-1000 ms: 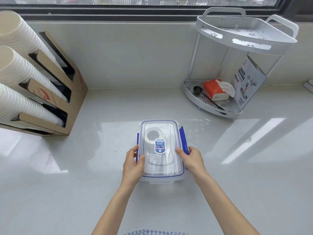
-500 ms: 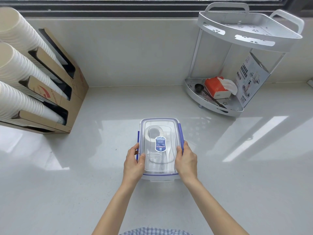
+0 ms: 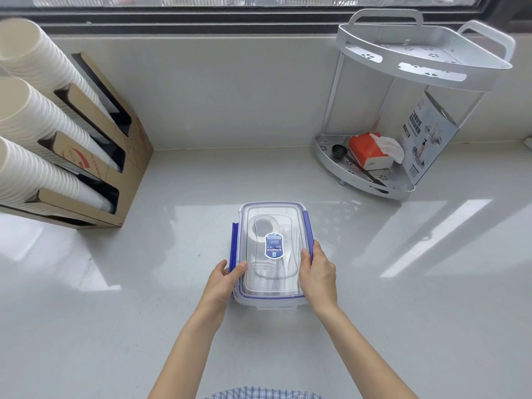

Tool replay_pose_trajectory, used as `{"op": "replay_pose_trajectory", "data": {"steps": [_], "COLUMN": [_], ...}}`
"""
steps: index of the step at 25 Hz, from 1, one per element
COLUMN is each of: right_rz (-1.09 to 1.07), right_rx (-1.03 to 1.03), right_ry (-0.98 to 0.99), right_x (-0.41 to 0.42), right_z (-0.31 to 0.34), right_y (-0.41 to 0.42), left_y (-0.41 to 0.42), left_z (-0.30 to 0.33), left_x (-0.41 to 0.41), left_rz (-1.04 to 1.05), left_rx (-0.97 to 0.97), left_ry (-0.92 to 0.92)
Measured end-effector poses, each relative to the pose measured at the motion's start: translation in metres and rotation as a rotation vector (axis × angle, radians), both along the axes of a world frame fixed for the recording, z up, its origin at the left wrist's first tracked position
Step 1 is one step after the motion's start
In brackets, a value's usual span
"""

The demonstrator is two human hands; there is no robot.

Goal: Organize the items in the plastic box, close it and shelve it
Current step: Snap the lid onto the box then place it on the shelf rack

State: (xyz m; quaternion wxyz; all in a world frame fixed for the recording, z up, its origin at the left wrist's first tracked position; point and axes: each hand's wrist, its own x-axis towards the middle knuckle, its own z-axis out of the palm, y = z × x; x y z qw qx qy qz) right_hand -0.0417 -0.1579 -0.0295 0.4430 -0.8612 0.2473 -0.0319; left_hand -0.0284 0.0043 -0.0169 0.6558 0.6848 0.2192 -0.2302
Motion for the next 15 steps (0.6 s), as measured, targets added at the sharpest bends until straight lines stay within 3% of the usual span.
{"op": "replay_pose_trajectory", "data": {"steps": [8, 15], "right_rz": [-0.002, -0.020], "right_rx": [0.023, -0.026], "right_ry": [0.014, 0.013], "right_x": [-0.001, -0.001], "right_z": [0.001, 0.002], "right_y": [0.000, 0.002], "left_y": [-0.007, -0.013], "left_z": [-0.003, -0.007], "left_x": [-0.010, -0.010], "left_rz": [-0.032, 0.004], "left_rx": [0.202, 0.257], "left_ry": [-0.264, -0.317]}}
